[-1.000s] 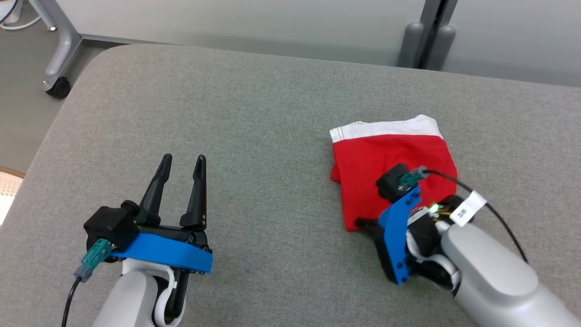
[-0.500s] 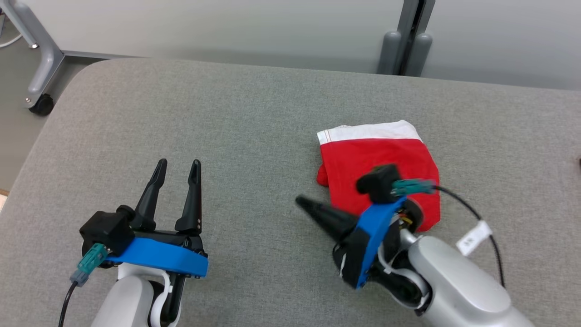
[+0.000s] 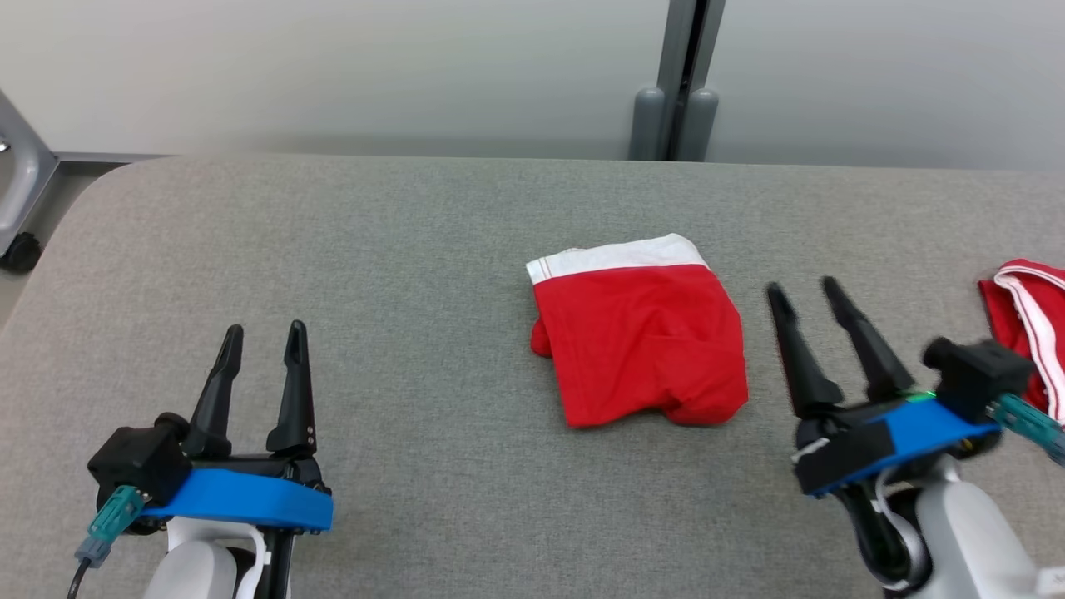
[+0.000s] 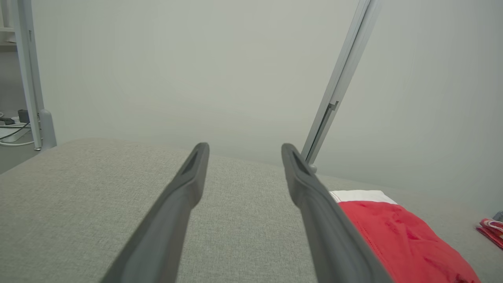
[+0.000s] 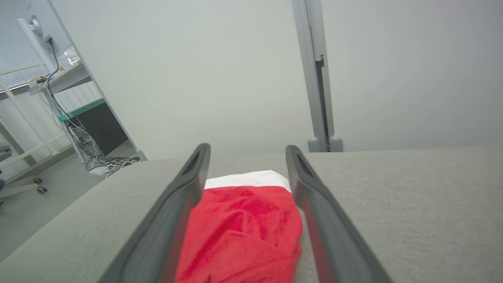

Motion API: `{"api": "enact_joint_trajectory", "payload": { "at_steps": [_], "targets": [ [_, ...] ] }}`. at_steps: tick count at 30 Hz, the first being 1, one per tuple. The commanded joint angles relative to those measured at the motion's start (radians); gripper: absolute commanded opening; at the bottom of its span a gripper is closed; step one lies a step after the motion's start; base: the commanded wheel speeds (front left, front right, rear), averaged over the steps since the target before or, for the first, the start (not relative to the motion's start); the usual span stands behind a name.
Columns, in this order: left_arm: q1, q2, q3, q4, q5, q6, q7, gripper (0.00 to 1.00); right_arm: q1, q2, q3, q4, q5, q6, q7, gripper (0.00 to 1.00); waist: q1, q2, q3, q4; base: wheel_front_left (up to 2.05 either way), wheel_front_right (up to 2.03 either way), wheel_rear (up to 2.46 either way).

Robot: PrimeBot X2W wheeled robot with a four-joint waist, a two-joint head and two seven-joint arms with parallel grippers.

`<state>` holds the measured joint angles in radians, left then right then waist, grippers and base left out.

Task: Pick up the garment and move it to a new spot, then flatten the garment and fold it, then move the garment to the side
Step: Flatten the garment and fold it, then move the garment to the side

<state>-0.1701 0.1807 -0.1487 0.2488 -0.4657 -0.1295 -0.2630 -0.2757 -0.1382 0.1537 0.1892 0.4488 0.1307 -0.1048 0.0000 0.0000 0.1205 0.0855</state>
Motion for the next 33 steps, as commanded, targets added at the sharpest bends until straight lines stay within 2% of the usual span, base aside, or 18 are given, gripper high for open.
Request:
{"api": "enact_joint_trajectory", "payload": {
  "at_steps": [1, 6, 12, 18, 33],
  "targets": [
    [0.01, 0.004, 0.011, -0.005, 0.007, -0.002, -0.002, 1.0, 0.045, 0.015, -0.054, -0.028, -0.031, 0.0, 0.009, 1.0, 0.0, 0.0, -0.01, -0.013, 0.0, 0.0, 0.0],
    [0.04, 0.007, 0.04, -0.005, 0.02, -0.002, -0.002, 1.0, 0.145, 0.047, -0.178, -0.112, -0.113, 0.0, 0.041, 1.0, 0.0, 0.0, -0.03, -0.039, 0.0, 0.0, 0.0],
    [0.072, 0.011, 0.058, 0.013, 0.031, -0.002, -0.002, 1.0, 0.223, 0.059, -0.242, -0.136, -0.208, 0.0, 0.051, 1.0, 0.0, 0.0, -0.062, -0.063, 0.0, 0.0, 0.0],
    [0.072, 0.014, 0.062, 0.057, 0.037, -0.002, -0.002, 1.0, 0.262, 0.071, -0.254, -0.113, -0.248, 0.0, 0.043, 1.0, 0.0, 0.0, -0.084, -0.075, 0.0, 0.0, 0.0],
    [0.083, 0.016, 0.061, 0.091, 0.047, -0.002, -0.002, 1.0, 0.275, 0.083, -0.225, -0.056, -0.241, 0.0, 0.032, 1.0, 0.0, 0.0, -0.116, -0.085, 0.0, 0.0, 0.0]
  ]
}}
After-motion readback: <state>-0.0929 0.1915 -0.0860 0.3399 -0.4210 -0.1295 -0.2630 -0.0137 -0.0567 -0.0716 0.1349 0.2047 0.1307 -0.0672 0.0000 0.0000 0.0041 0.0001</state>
